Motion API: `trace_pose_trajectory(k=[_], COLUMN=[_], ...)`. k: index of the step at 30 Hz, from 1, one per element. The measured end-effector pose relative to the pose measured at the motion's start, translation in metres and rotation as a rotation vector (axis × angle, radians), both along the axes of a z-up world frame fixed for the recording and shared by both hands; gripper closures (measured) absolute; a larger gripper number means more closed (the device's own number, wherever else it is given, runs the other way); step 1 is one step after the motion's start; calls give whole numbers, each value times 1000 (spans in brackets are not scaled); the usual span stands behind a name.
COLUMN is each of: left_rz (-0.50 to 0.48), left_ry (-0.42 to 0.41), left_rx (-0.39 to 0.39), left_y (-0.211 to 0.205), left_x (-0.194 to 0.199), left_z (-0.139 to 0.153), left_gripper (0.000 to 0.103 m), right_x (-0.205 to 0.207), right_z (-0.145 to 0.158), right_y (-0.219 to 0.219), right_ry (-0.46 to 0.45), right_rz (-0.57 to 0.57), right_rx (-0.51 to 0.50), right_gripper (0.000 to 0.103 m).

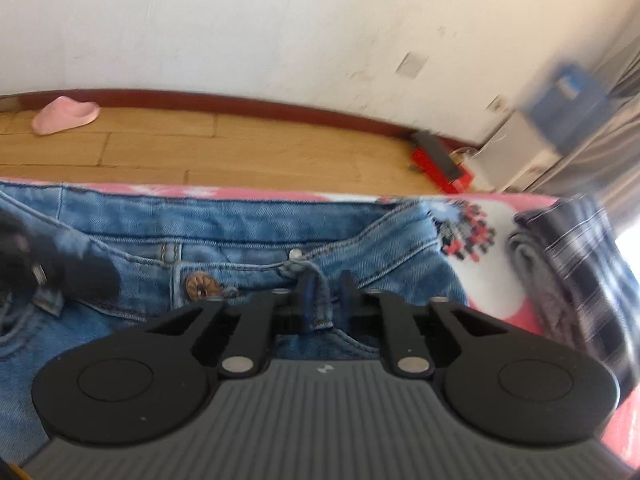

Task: Fold clothes
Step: 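Lift the jeans waistband with both grippers and pull it taut, then open both grippers, release the waistband and move over the jeans legs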

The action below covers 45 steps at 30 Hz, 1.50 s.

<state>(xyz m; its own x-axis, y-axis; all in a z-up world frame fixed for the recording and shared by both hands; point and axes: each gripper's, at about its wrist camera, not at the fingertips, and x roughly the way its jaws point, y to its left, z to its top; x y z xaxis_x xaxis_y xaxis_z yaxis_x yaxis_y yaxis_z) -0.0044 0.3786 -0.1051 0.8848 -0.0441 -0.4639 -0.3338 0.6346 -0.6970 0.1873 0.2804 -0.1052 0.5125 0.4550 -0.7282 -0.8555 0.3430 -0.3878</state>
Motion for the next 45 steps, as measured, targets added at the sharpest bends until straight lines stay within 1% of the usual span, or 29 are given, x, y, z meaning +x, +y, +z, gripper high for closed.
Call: trace_pose_trajectory(k=[4, 6, 11, 15, 17, 18, 20, 22, 23, 24, 26, 28, 29, 30, 31, 32, 33, 34, 35, 37, 39, 41, 43, 45], left_rz=[16, 35, 97, 145, 163, 161, 133, 88, 73, 72, 62, 49, 42, 33, 25, 20, 16, 11, 5, 1, -2, 1, 18, 23], left_ry=[-45, -68, -99, -98, -78, -52, 26, 122, 160, 171, 161, 161, 158, 155, 151, 146, 138, 128, 122, 121, 123, 127, 142, 154], left_rx=[117, 153, 165, 161, 154, 153, 142, 95, 63, 36, 55, 70, 61, 37, 12, -12, -32, -49, -56, -56, -60, -65, -36, 3], left_y=[-14, -18, -14, 1, 10, 15, 22, 29, 33, 36, 36, 36, 38, 41, 44, 47, 50, 52, 51, 51, 53, 56, 57, 54], left_x=[-5, -8, -13, -17, -19, -19, -14, -6, -3, -4, -6, -8, -9, -11, -13, -15, -17, -19, -22, -27, -33, -39, -44, -49], left_z=[23, 33, 47, 51, 49, 45, 32, 10, -1, -9, -10, -8, -7, -8, -7, -6, -5, -2, 1, 6, 11, 17, 25, 35], left_gripper=[97, 97, 98, 98, 98, 98, 98, 99, 98, 98, 97, 96, 96, 96, 95, 93, 87, 81, 77, 57, 51, 51, 51, 51], right_x=[-25, -31, -33, -25, -21, -19, -15, -10, -5, -1, 5, 16, 20, 25, 32, 39, 45, 50, 56, 69, 77, 78, 75, 68], right_z=[0, 5, 25, 35, 31, 28, 23, 16, 3, -7, -12, -4, 1, 6, 12, 17, 23, 30, 35, 44, 55, 65, 75, 86], right_y=[-8, -11, -8, 2, 11, 16, 25, 33, 34, 34, 29, 25, 21, 17, 11, 2, -8, -20, -33, -64, -97, -136, -178, -220], right_ry=[-178, -230, -253, -207, -160, -137, -91, -37, 10, 52, 117, 200, 247, 295, 351, 414, 478, 541, 603, 714, 792, 855, 909, 938], right_rz=[24, 26, 24, 25, 22, 21, 18, 12, -1, -12, -26, -58, -75, -94, -118, -144, -172, -203, -234, -303, -363, -400, -430, -454], right_rx=[52, 91, 165, 215, 209, 206, 200, 185, 152, 136, 175, 202, 217, 231, 249, 277, 312, 360, 407, 502, 592, 678, 753, 802], right_gripper=[99, 99, 99, 99, 99, 99, 99, 99, 99, 98, 96, 94, 88, 75, 68, 55, 52, 51, 50, 50, 50, 50, 50, 49])
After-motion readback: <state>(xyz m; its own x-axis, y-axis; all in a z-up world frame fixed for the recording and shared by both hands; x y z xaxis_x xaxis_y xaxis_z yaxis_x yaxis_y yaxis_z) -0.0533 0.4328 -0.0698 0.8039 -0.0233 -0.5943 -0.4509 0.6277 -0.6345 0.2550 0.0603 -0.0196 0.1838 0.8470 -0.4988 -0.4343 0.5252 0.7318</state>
